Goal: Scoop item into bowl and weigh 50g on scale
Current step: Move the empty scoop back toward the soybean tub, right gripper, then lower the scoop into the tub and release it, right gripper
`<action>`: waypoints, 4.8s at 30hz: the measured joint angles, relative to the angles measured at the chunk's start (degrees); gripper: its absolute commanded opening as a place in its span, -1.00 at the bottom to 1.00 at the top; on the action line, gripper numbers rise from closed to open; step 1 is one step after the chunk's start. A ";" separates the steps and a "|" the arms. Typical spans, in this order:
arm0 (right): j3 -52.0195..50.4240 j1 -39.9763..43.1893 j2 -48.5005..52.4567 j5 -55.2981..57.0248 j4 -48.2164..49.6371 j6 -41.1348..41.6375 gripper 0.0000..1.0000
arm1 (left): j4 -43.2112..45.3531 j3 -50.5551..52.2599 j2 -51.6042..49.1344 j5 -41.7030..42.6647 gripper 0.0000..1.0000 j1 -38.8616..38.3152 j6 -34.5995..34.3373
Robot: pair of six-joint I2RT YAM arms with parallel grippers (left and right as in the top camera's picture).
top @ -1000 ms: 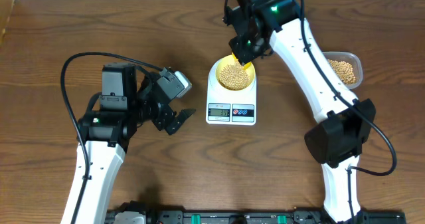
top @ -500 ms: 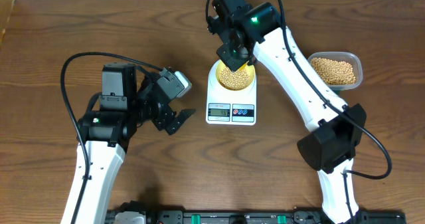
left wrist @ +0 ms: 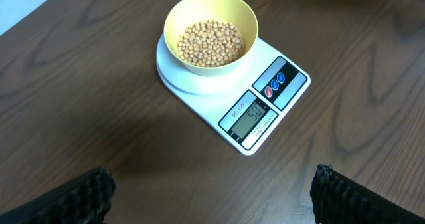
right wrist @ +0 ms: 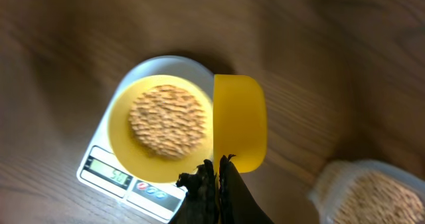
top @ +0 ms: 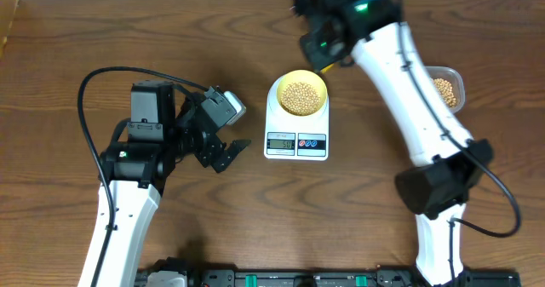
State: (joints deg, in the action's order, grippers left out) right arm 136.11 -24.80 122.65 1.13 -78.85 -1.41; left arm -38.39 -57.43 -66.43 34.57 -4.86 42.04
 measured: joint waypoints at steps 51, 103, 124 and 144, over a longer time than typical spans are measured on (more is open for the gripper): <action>-21.44 46.86 -2.84 -37.22 -2.32 -0.72 -0.98 | 0.00 0.00 0.00 0.00 0.93 0.00 0.00; -14.64 44.02 -4.20 -31.08 -1.53 0.39 -0.98 | 0.00 0.00 0.00 0.00 0.93 0.00 0.02; -29.16 45.57 -4.20 -32.26 9.97 3.13 -0.69 | 0.00 0.00 0.00 0.00 0.93 0.00 0.02; -29.79 45.57 -4.20 -28.09 4.52 5.40 0.35 | -0.02 0.00 0.00 0.00 0.93 0.00 0.02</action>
State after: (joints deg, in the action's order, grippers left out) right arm 106.32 20.78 118.45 -26.96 -74.32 3.99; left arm -38.41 -57.43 -66.43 34.57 -4.86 42.06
